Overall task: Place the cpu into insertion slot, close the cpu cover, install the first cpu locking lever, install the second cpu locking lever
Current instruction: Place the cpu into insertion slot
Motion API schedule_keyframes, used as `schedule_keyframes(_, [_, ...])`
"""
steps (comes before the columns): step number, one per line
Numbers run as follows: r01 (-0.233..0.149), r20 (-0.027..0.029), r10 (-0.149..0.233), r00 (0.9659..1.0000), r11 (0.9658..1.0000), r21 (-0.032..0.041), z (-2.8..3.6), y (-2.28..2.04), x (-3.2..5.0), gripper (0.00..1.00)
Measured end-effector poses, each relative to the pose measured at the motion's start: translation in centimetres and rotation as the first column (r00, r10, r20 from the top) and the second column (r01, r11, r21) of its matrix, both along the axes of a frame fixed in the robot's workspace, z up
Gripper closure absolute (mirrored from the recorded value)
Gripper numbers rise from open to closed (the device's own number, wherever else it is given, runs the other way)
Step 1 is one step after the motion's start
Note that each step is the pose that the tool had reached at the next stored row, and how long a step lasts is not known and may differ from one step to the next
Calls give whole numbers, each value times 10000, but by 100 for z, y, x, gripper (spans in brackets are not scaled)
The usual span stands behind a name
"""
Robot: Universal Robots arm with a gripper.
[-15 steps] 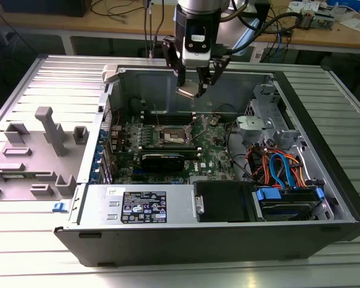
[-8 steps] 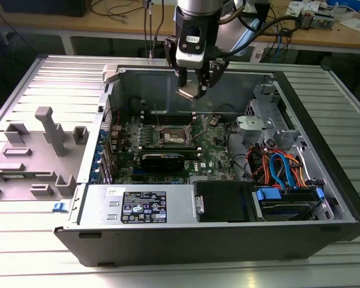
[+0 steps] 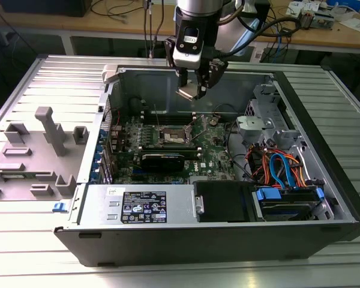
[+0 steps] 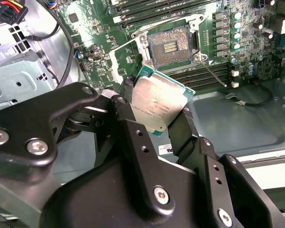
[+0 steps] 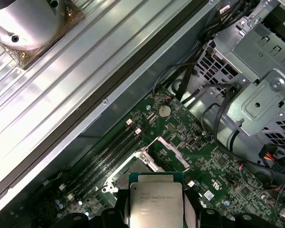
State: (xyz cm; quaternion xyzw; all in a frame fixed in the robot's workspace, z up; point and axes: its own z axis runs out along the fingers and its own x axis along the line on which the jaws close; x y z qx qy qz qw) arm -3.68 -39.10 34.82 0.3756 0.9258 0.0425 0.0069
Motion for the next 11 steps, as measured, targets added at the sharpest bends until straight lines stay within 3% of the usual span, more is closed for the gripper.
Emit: schedule_keyframes(11, [131,0,-131,9999,9999,0,-7,0,0,46])
